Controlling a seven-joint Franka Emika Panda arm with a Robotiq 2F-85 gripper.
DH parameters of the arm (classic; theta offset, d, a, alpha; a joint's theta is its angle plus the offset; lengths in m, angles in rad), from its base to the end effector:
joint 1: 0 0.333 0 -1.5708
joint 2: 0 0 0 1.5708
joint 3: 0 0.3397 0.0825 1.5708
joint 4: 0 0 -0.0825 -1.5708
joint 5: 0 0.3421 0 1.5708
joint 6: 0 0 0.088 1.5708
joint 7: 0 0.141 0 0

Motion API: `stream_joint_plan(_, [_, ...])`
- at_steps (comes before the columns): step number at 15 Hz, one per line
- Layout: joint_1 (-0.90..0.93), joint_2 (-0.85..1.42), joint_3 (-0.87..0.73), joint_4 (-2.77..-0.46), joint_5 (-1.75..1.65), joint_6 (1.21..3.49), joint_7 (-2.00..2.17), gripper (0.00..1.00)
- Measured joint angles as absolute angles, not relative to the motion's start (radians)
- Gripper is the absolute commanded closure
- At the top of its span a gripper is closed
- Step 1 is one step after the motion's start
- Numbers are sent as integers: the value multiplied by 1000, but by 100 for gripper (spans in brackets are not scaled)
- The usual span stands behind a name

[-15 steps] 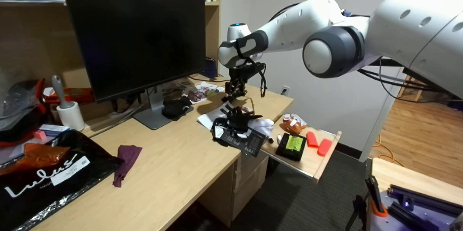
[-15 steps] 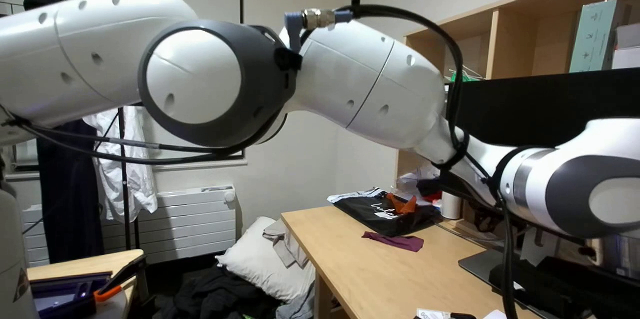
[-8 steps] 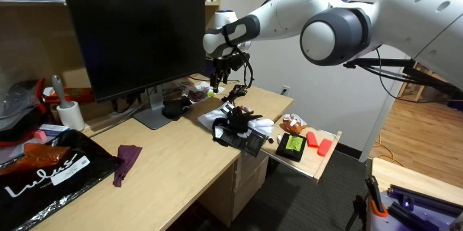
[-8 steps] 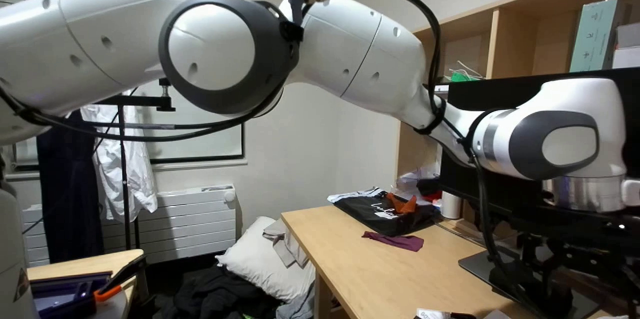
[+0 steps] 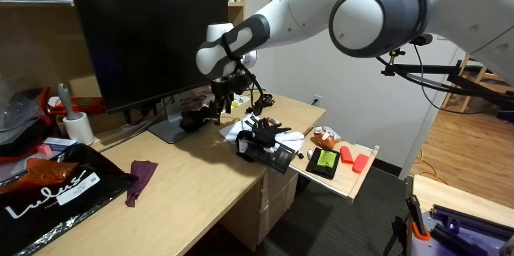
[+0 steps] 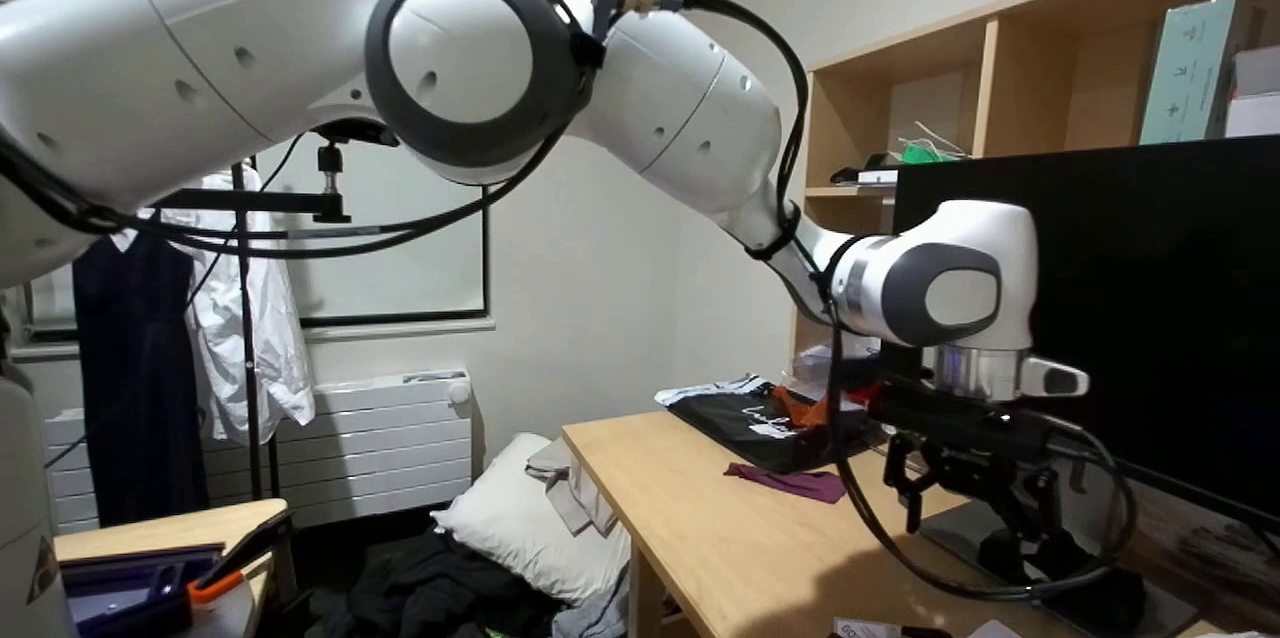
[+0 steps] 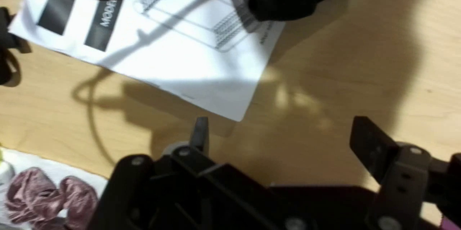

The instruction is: Move the black gloves to the right then move the white object to the right then move the purple cloth to the right

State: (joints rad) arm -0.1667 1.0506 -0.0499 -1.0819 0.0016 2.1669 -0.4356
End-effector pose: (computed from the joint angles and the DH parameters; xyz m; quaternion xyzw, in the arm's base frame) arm 0.7470 -0.1515 0.1805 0.9922 0.1216 0.0102 0.0253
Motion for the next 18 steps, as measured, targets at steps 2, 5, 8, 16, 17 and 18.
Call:
stream_joint_plan(2, [-123, 1027, -42, -1146, 0, 2184, -365, 0])
stream_joint_plan(5, [-64, 994, -22, -1220, 0, 2234, -260, 0])
stream_joint_plan(8, [-10, 968, -11, -1270, 1, 2284, -163, 0])
stream_joint_plan(16, [46, 950, -13, -1317, -8, 2304, -77, 0])
stream_joint_plan(17, [39, 948, -13, -1322, -8, 2304, -82, 0])
stream_joint_plan(18, [35, 945, -13, -1325, -8, 2304, -85, 0])
